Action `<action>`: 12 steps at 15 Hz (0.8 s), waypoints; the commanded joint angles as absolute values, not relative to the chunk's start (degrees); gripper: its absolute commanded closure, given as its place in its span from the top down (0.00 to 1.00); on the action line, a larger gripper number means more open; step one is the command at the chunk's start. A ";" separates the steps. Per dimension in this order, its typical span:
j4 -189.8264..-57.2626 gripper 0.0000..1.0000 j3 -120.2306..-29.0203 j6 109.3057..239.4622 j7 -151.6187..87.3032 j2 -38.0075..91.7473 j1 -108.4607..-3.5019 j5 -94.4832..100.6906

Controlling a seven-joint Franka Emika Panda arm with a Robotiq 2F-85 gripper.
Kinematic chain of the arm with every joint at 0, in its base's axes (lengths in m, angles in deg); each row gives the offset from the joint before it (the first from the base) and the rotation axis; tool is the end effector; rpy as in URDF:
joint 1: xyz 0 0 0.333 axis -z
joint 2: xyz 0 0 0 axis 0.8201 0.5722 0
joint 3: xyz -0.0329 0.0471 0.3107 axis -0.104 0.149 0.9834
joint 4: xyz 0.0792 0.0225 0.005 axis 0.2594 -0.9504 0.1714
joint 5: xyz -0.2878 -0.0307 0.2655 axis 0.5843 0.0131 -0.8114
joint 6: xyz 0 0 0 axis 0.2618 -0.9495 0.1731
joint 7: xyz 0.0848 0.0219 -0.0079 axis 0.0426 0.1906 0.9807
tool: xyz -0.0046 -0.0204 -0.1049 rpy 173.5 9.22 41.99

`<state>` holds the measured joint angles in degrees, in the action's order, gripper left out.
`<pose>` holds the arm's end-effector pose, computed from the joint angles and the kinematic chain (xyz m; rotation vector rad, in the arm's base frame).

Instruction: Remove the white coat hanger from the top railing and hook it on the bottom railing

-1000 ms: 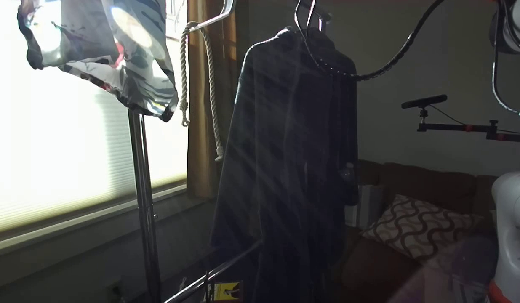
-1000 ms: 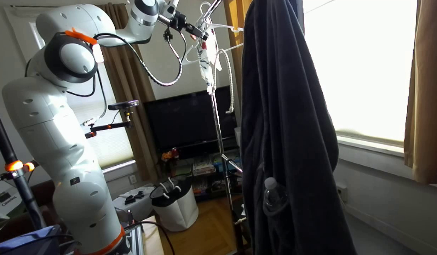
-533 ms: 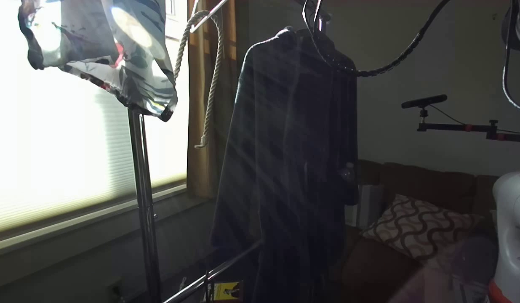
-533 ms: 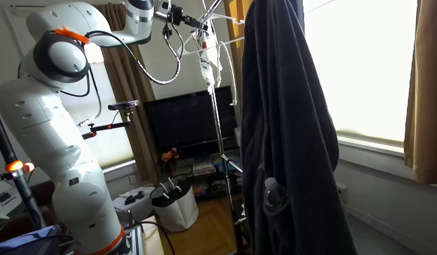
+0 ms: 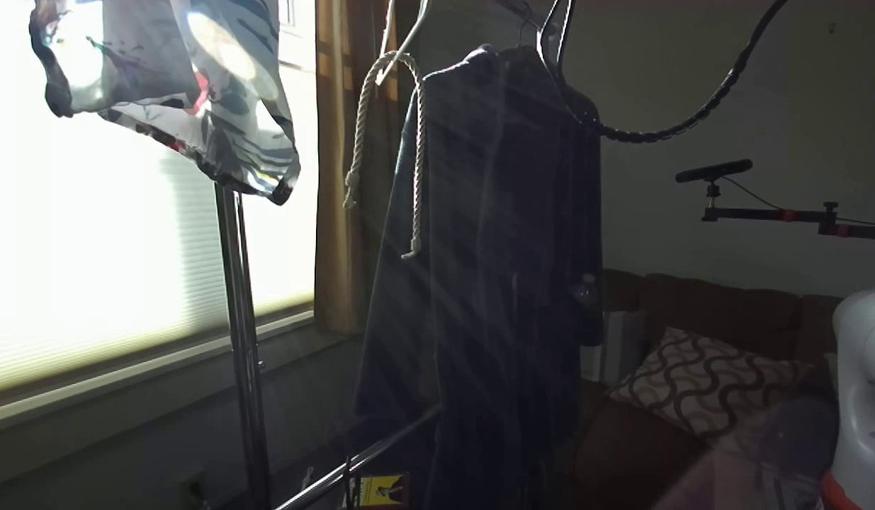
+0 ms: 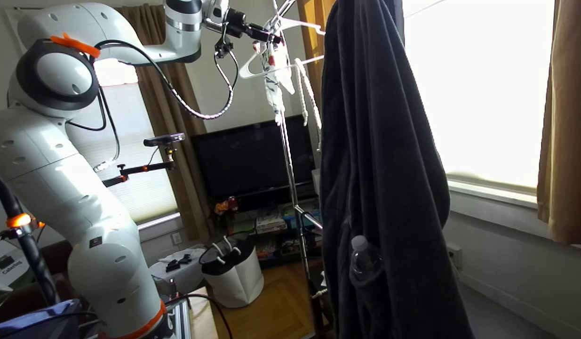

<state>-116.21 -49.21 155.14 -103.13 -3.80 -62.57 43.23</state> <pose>0.4184 0.2334 0.8571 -2.4528 0.9424 -1.6446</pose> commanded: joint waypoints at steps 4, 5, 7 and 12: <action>-115.90 0.01 -48.34 155.76 -106.16 -3.91 -62.20 47.09; -115.95 0.01 -48.07 155.68 -106.90 -4.05 -62.18 48.45; -115.92 0.01 -47.82 155.28 -107.75 -4.11 -62.49 50.10; -118.16 0.01 -47.52 154.00 -109.39 -6.01 -63.07 51.73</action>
